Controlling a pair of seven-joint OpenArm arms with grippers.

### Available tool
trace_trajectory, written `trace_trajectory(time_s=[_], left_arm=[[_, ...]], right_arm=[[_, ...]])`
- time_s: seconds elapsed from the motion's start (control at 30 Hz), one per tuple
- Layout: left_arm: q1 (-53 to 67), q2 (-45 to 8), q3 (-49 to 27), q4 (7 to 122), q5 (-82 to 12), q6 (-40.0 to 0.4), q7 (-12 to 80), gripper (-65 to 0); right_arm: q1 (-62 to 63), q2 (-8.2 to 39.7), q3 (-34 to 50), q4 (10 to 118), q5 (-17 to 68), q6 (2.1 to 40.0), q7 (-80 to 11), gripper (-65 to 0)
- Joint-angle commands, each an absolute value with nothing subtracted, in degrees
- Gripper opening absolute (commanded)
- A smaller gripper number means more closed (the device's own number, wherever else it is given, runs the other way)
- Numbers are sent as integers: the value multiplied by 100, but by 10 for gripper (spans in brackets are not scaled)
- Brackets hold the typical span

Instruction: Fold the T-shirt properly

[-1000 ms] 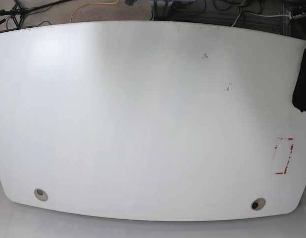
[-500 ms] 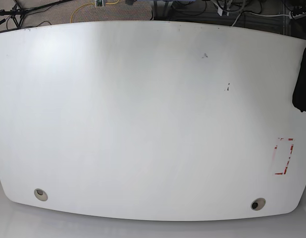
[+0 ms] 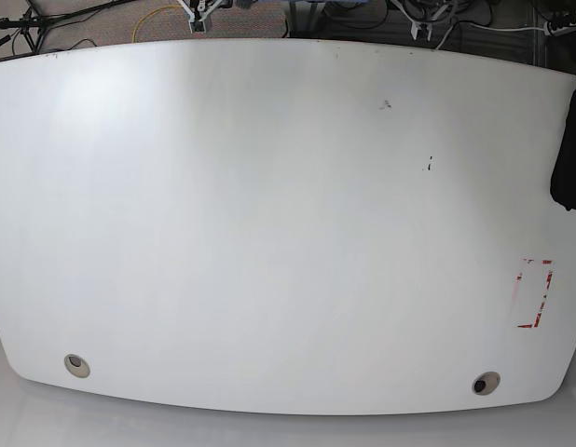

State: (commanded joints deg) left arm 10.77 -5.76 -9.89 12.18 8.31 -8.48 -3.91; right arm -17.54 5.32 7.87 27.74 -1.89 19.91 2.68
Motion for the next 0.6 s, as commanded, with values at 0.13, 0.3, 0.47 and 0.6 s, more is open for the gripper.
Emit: trace_trajectory(time_s=[0.13,0.3,0.47,0.6], left_arm=[[1042,-585,-989,1218,831,-848,-391,-326],[954,-585,-989,1209,822,-831,-400,-303],[963,-576,-1015,1209,796,-831,-426,-261],[971,-576,-1015,1209,796,-831,-426,-261]], right_arm=[[-1754,505,787,2774,-189,1991,268,-549],[-1754,470,787,2765,-189,2000,268,-549],[-1763,295,787,2765,-180,2000,268,-549],[-1771,286,787,2765,-180,2000,268,-549]])
